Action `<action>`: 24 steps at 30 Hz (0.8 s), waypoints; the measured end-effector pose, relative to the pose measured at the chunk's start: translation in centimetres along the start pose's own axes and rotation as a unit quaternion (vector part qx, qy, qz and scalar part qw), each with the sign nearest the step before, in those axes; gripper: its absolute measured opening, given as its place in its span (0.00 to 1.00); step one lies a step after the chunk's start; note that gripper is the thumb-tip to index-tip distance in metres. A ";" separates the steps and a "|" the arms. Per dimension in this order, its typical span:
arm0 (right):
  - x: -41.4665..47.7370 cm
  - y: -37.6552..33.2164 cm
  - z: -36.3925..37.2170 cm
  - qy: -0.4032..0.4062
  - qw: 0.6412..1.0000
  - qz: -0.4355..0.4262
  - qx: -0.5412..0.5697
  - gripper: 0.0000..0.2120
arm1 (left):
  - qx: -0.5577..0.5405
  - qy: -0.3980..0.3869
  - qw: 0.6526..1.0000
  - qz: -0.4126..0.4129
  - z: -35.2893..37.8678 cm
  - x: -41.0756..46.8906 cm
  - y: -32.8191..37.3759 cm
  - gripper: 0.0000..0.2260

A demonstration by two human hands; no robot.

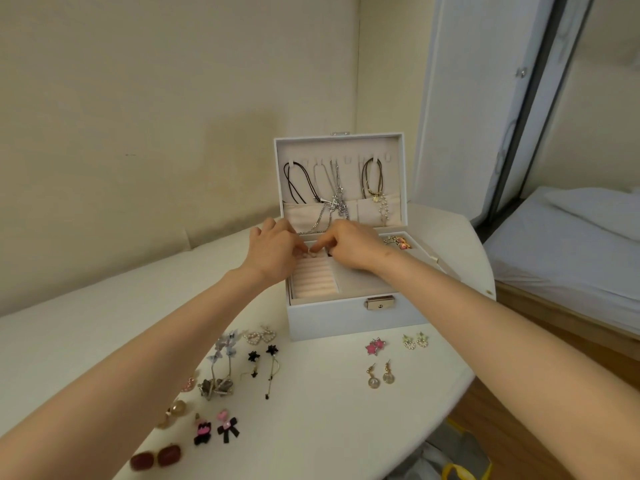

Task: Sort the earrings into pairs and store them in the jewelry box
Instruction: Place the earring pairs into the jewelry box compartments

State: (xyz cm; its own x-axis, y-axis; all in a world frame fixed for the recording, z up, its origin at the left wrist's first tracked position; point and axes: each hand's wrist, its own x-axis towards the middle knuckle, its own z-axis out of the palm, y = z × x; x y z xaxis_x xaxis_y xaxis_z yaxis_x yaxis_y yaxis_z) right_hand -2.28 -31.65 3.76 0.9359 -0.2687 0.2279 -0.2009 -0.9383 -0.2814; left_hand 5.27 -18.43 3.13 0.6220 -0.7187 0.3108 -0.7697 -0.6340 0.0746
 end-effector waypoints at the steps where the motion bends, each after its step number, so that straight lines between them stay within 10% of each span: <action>1: 0.0 0.0 -0.2 0.003 1.000 0.001 0.007 0.21 | -0.001 0.008 1.000 0.001 -0.1 -0.1 -0.1 0.12; 17: -0.5 -0.2 -0.1 0.014 1.000 -0.011 -0.015 0.24 | 0.040 0.015 0.999 0.028 -0.2 -0.6 -0.4 0.14; 24: -6.1 -0.4 -2.5 0.094 0.994 -0.035 0.034 0.19 | -0.052 0.188 0.975 0.104 -0.8 -4.8 0.9 0.09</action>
State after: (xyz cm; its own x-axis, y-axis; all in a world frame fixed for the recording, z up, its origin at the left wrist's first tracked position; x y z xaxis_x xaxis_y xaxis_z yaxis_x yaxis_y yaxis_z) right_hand -8.67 -30.20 4.75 0.8750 -0.2454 0.4172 -0.1117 -0.9410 -0.3193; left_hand 1.47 -15.33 2.51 0.3692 -0.6605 0.6538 -0.8961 -0.4396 0.0619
